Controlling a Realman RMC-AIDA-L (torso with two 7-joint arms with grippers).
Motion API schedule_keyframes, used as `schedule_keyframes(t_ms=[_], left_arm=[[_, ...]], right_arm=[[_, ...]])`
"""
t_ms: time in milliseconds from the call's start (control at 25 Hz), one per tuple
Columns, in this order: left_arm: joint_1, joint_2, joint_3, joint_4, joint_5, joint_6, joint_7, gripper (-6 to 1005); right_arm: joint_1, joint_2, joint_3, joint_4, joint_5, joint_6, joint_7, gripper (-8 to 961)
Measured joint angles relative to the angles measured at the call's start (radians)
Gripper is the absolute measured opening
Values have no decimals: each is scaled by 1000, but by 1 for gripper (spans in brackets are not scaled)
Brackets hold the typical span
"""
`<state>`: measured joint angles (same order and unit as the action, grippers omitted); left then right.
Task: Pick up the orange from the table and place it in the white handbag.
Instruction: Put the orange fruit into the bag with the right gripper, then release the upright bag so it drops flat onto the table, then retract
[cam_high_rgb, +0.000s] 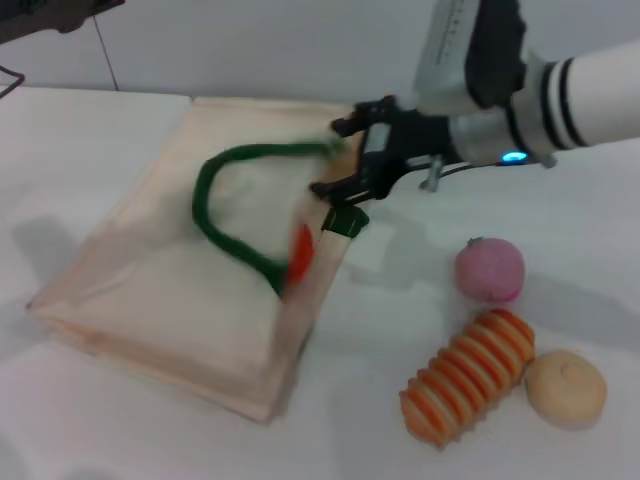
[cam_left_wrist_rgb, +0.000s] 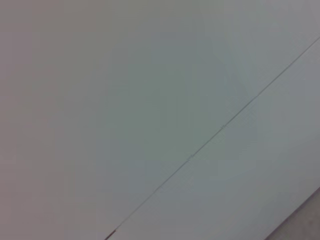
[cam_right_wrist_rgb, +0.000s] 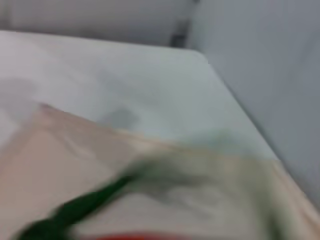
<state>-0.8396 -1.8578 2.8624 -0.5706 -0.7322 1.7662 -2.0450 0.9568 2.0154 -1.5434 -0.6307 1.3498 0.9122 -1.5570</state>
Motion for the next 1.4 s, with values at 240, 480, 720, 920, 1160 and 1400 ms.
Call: schedule_keyframes(t_ms=[240,480,720,920,1160,1400], left_arm=[[5,0,0,0,-2,-3,2,455],[9,-8,-1,0,-5,-15,35,450],[31,-36,-2,5,-67,-62,140,450],[71,-63,-3,24,-152,-110,271,450],[111,-103,-4,53,-251,-149,476,450],[133,-154,-6,64,-317,-202,686,450]], right_arm=[[-90,-1,210,-94,-158,7,53,884],[-197,4,396,-190,-154,3,47,883],[-285,9,501,-197,40,-1,-72,883],[-345,11,512,-139,304,-4,-259,882],[-376,13,514,-8,592,5,-519,882],[-381,16,515,176,903,103,-827,881]])
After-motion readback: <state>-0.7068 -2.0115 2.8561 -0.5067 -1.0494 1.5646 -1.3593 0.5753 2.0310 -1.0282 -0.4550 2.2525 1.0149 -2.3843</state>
